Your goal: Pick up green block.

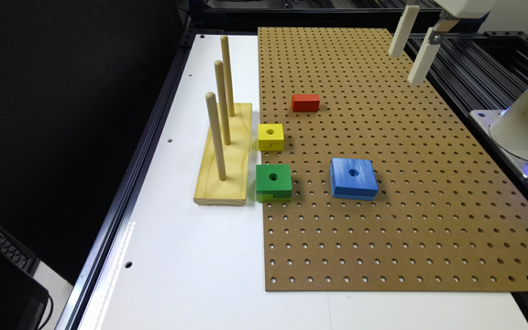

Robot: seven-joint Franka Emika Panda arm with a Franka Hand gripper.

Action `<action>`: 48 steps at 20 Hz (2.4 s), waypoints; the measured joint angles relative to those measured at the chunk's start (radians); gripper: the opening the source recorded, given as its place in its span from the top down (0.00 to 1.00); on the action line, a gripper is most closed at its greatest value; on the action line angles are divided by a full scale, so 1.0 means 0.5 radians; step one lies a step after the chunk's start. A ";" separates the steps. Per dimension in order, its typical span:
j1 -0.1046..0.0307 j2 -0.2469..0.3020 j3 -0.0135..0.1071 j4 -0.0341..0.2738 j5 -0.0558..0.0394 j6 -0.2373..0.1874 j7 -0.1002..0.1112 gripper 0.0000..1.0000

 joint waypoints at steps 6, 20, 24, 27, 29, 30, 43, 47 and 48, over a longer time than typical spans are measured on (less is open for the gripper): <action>0.005 0.055 0.044 0.065 0.038 0.006 0.008 0.00; 0.006 0.493 0.144 0.354 0.052 0.138 0.090 0.00; 0.006 0.519 0.158 0.373 0.052 0.138 0.104 0.00; 0.021 0.520 0.202 0.381 0.084 0.138 0.136 0.00; 0.021 0.521 0.235 0.386 0.085 0.138 0.168 0.00; 0.021 0.521 0.242 0.389 0.085 0.138 0.176 0.00; 0.011 0.772 0.245 0.640 0.085 0.141 0.185 0.00; 0.012 0.903 0.256 0.763 0.084 0.141 0.195 0.00; 0.012 0.931 0.264 0.790 0.084 0.141 0.203 0.00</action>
